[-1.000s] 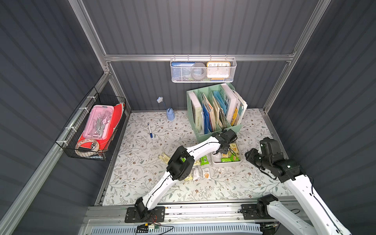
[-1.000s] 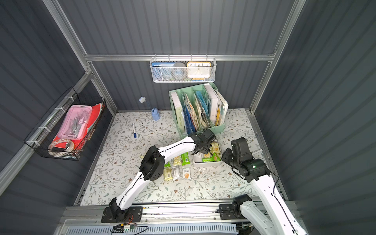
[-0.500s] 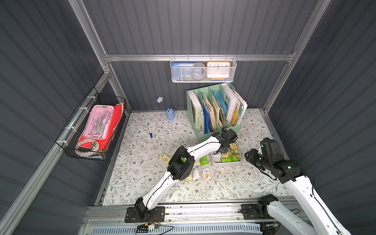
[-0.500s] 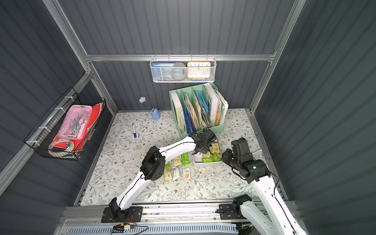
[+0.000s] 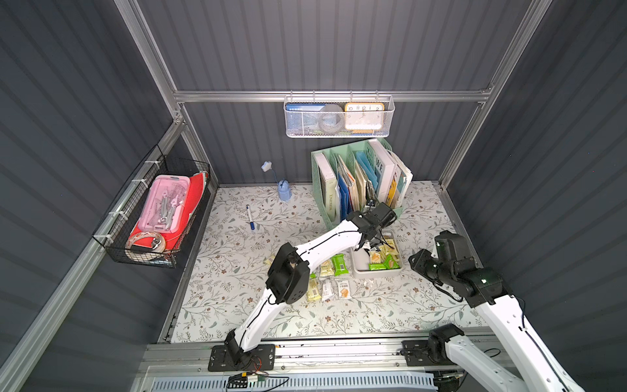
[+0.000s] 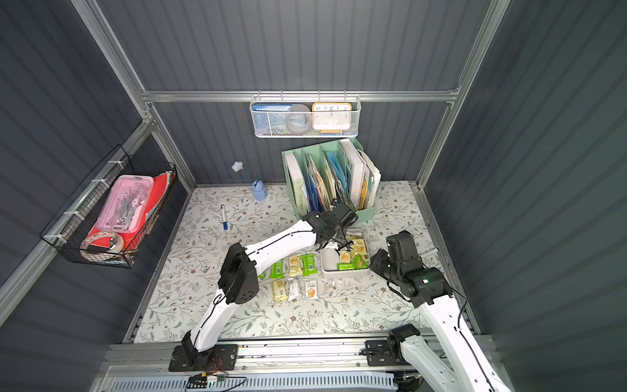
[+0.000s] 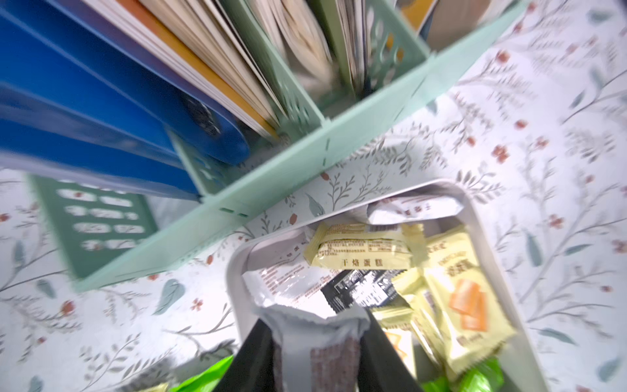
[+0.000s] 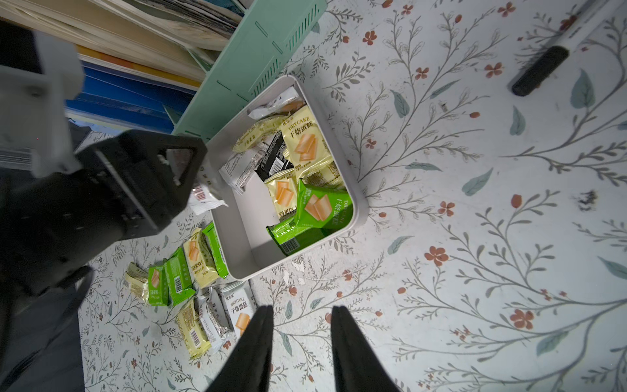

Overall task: Take the cookies out of the storage box
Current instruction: Pick up the cookie from the storage box, then place the cookie at the center of the board.

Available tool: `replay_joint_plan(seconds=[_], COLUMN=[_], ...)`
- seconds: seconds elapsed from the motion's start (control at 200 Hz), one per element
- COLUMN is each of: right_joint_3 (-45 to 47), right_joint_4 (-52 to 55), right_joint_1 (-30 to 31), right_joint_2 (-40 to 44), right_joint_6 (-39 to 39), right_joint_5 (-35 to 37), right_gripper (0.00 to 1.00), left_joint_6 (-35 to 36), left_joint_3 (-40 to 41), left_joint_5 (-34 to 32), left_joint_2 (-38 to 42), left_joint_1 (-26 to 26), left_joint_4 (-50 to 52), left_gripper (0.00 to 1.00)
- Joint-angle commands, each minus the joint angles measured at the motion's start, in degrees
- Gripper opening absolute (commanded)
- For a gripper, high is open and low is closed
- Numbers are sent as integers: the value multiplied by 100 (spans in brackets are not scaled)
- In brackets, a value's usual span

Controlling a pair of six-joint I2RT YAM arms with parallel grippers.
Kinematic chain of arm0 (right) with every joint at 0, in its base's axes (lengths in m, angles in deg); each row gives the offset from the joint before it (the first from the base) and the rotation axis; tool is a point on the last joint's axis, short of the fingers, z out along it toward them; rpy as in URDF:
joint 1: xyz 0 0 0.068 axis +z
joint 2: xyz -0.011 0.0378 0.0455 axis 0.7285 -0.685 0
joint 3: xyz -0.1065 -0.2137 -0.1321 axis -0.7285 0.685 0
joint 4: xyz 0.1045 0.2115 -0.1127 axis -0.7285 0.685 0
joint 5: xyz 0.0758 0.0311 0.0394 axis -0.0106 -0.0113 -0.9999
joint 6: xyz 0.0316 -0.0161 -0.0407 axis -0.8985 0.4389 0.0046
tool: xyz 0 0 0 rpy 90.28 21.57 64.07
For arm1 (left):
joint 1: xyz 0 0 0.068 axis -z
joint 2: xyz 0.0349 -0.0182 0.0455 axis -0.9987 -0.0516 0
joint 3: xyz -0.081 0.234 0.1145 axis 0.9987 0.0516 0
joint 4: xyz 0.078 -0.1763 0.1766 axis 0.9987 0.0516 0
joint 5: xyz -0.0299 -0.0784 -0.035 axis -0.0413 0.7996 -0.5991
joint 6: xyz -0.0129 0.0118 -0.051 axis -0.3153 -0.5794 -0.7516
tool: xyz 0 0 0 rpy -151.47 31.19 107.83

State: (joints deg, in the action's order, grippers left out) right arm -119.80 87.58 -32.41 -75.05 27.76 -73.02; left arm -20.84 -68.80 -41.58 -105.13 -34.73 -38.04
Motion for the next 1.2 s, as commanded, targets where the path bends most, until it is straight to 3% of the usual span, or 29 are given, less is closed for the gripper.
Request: replay_joint_plan(seconds=[0.0,0.38,0.55,0.66,0.88,1.041,1.196], right_joint_3=[77,272,223,223,209,201,207], right_joint_4=[-23,-569,-695,-729,-694,-684,-661], right_joint_1=[-20,-11,-11,-13,-13,-19,-18], right_joint_2=[8,-396,-614,-681,-674,-677,-680], right_joint_6=[12,63,135,166,222,194,179], right_joint_5=[-69,-452,-562,-613,-627,-689,-706], right_gripper=[34,34,34,34,34,34,34], left_joint_6=[-270,-1535,-2485,-2551,-2502,-2100,-1542], left_joint_3=[370,3377,5093,6211,7066,7539,7446], left_joint_5=[-324,-669,-176,325,405,421,390], left_joint_2=[696,3488,4460,4990,4957,4836,4203], left_joint_1=[7,11,7,-31,-346,-850,-960], left_joint_4=[390,1642,1740,1095,440,-251,-536], left_gripper=[40,39,39,43,43,42,45])
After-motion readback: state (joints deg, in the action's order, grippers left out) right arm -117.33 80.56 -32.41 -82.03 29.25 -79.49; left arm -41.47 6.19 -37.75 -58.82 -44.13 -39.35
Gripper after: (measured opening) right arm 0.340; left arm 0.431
